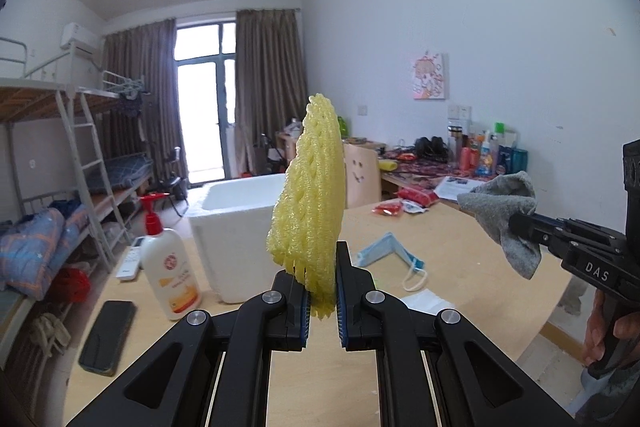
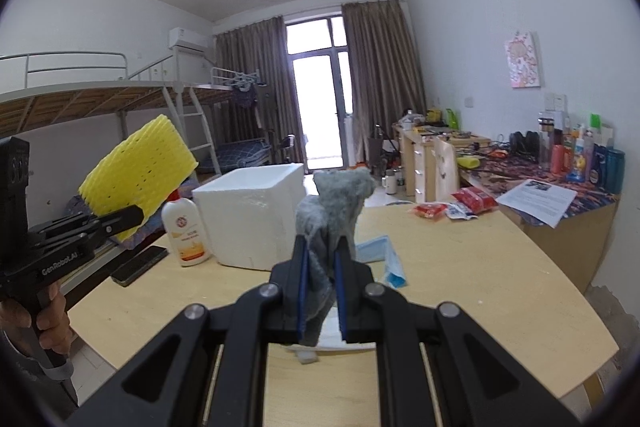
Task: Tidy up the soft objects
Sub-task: 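Lift the yellow net and grey sock and carry both toward the white foam box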
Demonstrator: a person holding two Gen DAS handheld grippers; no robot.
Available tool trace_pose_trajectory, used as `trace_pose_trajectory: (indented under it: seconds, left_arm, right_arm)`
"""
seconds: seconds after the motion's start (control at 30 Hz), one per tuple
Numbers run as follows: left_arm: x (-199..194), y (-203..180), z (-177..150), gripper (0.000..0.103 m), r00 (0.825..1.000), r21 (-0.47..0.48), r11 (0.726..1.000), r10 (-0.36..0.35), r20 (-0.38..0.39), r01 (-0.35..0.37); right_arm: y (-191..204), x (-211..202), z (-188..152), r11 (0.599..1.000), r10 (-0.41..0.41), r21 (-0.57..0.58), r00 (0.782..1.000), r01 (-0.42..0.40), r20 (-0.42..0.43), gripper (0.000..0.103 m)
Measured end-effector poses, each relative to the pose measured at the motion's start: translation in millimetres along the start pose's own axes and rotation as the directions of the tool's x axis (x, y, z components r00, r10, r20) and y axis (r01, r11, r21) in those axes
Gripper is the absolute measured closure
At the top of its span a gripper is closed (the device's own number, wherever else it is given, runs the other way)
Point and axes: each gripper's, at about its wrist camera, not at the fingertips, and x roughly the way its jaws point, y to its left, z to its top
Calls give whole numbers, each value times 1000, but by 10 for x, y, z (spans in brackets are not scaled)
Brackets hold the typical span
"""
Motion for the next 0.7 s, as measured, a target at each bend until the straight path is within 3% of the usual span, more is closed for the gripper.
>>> trace_pose_trajectory:
  seconds: [0.33,0.7]
  left_arm:
    - [-153,287,-82,92,994,-34,993,112,-11,-112]
    - [-251,586,-126,92,982,-80,979,185,-26,-187]
  right_arm:
    - [339,202,21,993,115,-26,993,-115,-13,88]
    - [680,412,28,975,217,-38,975,-219,-50,88]
